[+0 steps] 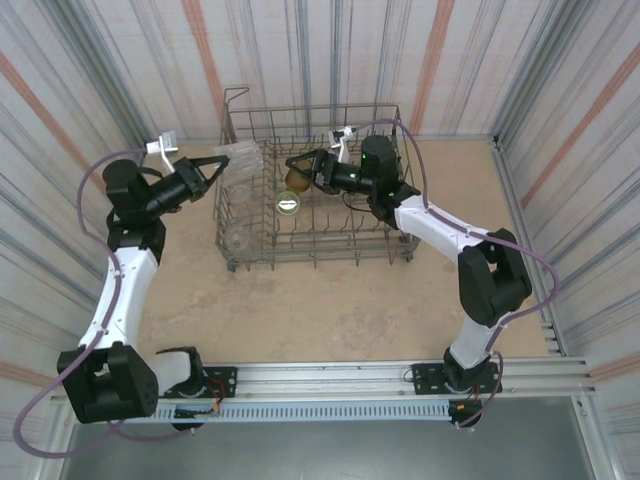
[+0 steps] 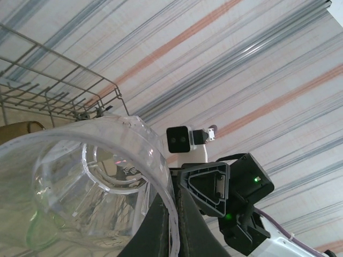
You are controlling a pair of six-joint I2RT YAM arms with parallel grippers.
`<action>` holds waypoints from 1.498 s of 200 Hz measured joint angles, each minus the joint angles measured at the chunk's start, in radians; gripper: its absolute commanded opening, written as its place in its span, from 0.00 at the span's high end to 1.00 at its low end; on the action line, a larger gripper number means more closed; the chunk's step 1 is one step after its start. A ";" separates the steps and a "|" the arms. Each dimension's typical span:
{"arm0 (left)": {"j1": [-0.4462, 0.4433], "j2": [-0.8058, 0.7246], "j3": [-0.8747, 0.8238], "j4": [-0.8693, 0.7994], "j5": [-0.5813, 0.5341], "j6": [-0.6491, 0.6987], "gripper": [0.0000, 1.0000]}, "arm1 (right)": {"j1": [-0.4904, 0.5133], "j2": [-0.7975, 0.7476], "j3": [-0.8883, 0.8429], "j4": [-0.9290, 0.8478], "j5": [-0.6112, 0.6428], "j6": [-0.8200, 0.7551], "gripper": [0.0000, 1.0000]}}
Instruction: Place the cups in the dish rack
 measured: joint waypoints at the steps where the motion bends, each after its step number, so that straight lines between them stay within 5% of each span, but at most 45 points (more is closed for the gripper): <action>1: -0.002 0.001 0.000 0.002 -0.001 -0.001 1.00 | 0.000 0.001 0.000 0.002 0.000 0.001 0.01; 183: -0.173 0.158 -0.032 0.325 -0.064 -0.209 1.00 | -0.003 0.050 0.031 0.198 -0.032 0.102 0.00; 248: -0.206 0.209 -0.068 0.447 -0.086 -0.294 1.00 | -0.011 0.076 0.035 0.212 -0.029 0.127 0.08; 299: -0.219 0.235 -0.067 0.524 -0.090 -0.338 1.00 | -0.011 0.076 0.035 0.211 -0.024 0.145 0.25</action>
